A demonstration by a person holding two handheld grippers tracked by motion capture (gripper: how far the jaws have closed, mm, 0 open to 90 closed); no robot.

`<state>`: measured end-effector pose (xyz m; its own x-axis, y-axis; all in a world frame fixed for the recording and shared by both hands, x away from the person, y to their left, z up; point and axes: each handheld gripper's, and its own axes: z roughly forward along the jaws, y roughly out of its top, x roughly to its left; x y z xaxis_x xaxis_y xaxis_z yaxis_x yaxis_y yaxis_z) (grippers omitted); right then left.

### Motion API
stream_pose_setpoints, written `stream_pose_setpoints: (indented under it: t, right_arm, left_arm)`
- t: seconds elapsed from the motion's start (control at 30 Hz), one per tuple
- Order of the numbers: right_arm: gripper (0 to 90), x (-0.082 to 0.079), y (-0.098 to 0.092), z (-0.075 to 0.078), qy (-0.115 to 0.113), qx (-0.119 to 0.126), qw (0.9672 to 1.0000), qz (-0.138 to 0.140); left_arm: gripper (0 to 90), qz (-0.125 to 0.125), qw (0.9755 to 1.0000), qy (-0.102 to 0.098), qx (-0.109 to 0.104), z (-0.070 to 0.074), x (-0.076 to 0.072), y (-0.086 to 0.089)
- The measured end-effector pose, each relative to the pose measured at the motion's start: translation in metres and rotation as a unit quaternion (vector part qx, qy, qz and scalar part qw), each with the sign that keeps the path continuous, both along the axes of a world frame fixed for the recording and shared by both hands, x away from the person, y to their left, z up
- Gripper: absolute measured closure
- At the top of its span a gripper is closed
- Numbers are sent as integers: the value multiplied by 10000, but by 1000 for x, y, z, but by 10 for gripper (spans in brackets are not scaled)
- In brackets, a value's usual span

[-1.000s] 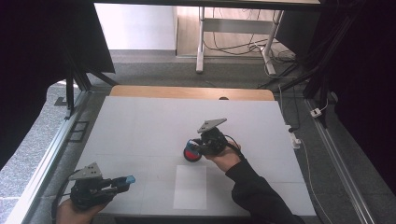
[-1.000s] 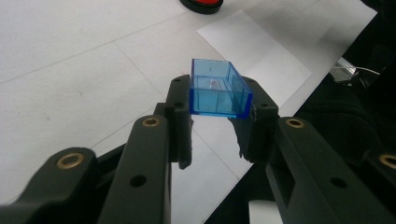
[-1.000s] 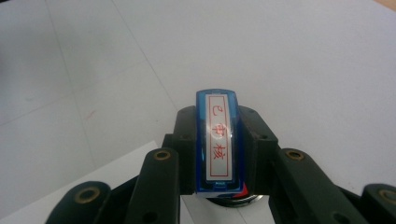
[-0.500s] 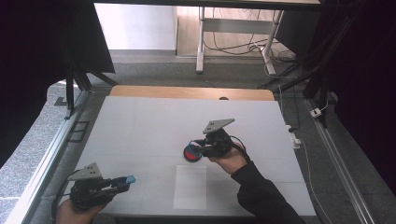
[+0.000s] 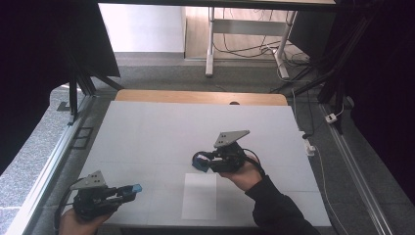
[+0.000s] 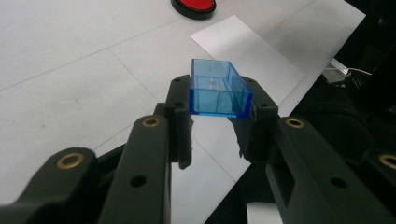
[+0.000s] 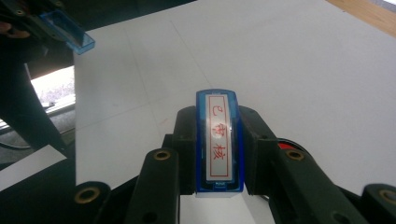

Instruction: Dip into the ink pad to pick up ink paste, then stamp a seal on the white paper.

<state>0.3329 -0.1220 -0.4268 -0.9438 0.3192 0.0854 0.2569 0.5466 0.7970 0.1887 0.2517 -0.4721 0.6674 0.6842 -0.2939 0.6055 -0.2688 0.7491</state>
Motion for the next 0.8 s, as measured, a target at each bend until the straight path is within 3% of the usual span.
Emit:
stream_pose_setpoints:
  t: [0.63, 0.8]
  right_arm:
    - [705, -23, -3, 10, 61, 178, 9996, 230]
    - [705, -23, -5, 12, 50, 195, 9995, 253]
  left_arm:
    - [684, -40, 9999, 74, -78, 1, 0, -1]
    - [685, -130, 9999, -1, 18, 2, 0, -4]
